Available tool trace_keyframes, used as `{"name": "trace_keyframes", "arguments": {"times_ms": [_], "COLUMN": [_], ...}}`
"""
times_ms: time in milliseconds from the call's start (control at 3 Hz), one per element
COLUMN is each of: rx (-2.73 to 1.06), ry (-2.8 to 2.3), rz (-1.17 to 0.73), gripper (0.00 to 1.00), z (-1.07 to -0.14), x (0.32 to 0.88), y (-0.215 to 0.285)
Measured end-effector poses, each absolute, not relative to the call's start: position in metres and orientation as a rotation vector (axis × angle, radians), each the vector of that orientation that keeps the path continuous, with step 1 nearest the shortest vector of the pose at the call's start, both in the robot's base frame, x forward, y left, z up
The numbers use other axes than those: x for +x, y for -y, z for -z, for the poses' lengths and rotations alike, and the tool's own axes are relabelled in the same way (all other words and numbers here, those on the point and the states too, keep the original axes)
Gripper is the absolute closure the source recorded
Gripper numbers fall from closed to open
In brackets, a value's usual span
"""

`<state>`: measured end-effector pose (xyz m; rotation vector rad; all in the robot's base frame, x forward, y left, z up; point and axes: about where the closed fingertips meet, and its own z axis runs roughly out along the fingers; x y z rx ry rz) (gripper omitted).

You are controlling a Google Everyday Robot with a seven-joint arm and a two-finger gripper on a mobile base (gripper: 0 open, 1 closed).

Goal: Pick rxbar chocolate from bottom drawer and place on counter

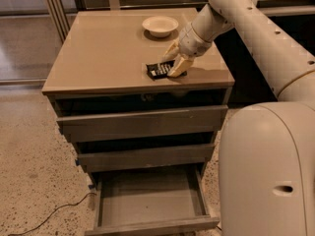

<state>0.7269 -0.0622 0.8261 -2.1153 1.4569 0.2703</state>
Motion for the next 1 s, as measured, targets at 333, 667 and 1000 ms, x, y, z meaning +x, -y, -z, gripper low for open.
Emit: {"name": "trace_keyframes", "arguments": {"times_ms": [333,667,1000], "rx": [-2.115,-2.115,-2.115], "ry": [-1.457,-1.457,-1.457], "rz": [-0.27,-0.271,-0.271], "gripper": [0.14,0.0,0.0], "z": [-0.8261,-0.8259,-0.8258], "x": [0.7269,0.727,0.727], "y": [0.0622,0.062,0.062]}}
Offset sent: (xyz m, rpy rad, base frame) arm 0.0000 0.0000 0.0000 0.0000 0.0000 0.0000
